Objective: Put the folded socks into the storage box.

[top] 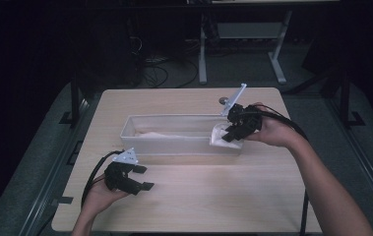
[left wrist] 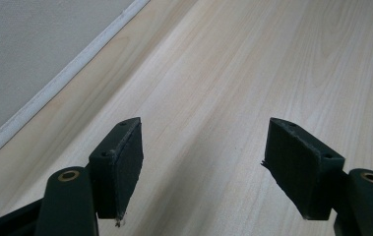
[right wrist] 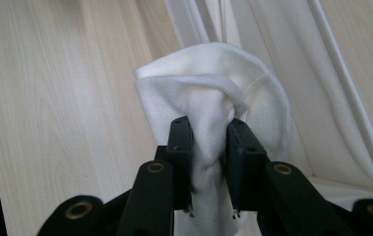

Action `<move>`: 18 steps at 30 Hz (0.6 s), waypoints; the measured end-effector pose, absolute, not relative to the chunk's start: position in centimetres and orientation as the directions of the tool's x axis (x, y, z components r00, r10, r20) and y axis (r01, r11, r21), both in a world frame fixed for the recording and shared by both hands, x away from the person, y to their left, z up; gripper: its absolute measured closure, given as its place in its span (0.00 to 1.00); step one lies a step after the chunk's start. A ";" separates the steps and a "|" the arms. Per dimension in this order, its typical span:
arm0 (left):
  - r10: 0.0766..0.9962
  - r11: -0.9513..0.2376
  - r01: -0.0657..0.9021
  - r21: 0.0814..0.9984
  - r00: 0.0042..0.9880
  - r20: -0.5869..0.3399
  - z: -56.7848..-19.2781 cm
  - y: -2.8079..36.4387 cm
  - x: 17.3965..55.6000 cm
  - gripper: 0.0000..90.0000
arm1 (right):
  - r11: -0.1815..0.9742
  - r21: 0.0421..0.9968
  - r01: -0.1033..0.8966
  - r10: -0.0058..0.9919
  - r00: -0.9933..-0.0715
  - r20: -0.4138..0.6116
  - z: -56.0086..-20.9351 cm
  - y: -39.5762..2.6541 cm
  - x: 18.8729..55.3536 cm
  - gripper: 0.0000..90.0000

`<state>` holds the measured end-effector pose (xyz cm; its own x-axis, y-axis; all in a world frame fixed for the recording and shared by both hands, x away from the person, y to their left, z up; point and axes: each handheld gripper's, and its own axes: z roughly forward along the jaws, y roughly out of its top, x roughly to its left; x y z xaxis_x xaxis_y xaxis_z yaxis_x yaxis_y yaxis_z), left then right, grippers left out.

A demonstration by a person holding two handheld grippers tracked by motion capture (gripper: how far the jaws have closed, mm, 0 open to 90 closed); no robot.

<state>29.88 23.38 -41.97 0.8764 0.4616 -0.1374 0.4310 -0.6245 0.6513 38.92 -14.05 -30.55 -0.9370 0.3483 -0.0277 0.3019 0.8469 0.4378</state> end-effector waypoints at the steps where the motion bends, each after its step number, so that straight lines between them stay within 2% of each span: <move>1: 0.460 -0.628 0.429 0.649 0.878 -0.135 -41.9 23.4 29.9 0.34 | 0.847 0.438 0.302 0.348 -0.937 -0.028 -30.5 -14.0 38.9 0.82; 18: 0.468 -0.624 0.434 0.650 0.874 -0.134 -42.0 23.6 29.8 0.34 | 0.836 0.435 0.334 0.372 -0.928 -0.002 -31.3 -14.9 40.6 0.82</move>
